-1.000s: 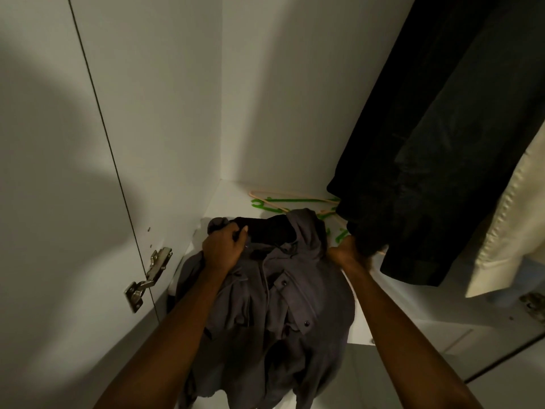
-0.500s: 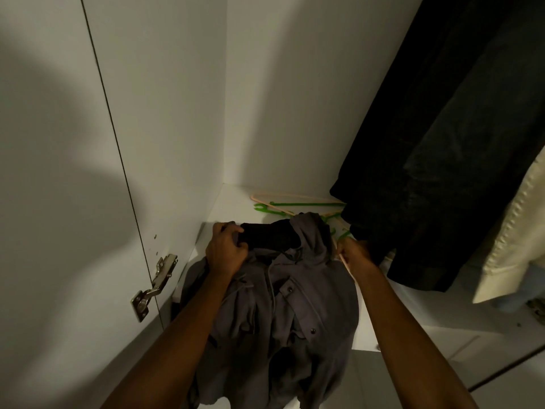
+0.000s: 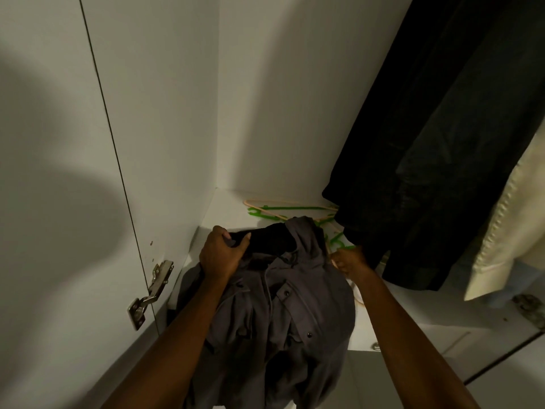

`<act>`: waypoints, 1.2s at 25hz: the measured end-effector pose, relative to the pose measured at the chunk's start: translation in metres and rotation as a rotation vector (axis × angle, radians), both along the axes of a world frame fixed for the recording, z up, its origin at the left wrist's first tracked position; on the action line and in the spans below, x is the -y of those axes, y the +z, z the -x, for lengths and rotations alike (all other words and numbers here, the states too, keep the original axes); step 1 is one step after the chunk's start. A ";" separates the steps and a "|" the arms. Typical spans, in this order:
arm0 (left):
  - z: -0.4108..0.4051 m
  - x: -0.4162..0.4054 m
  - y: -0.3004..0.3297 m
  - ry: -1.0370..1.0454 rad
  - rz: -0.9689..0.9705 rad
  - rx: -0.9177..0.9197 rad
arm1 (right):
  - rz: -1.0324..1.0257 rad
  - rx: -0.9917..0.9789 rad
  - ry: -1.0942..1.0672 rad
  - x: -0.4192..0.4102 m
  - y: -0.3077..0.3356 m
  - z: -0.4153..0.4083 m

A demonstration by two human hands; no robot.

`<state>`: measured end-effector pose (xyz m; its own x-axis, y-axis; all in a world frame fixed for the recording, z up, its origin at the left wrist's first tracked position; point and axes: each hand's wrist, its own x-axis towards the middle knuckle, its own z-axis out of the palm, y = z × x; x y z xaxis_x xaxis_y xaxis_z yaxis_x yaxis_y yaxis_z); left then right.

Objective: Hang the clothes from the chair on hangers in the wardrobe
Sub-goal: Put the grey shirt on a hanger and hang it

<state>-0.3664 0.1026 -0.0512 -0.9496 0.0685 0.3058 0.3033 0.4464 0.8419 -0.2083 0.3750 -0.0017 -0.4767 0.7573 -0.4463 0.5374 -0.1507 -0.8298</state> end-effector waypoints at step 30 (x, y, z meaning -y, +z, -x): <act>0.003 0.006 -0.002 -0.086 0.045 -0.019 | -0.154 0.257 0.286 0.047 0.033 -0.118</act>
<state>-0.3694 0.0964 -0.0533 -0.9339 0.1635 0.3181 0.3575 0.4551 0.8155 -0.0903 0.3283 0.0311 -0.5656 0.6775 -0.4702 0.7323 0.1505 -0.6641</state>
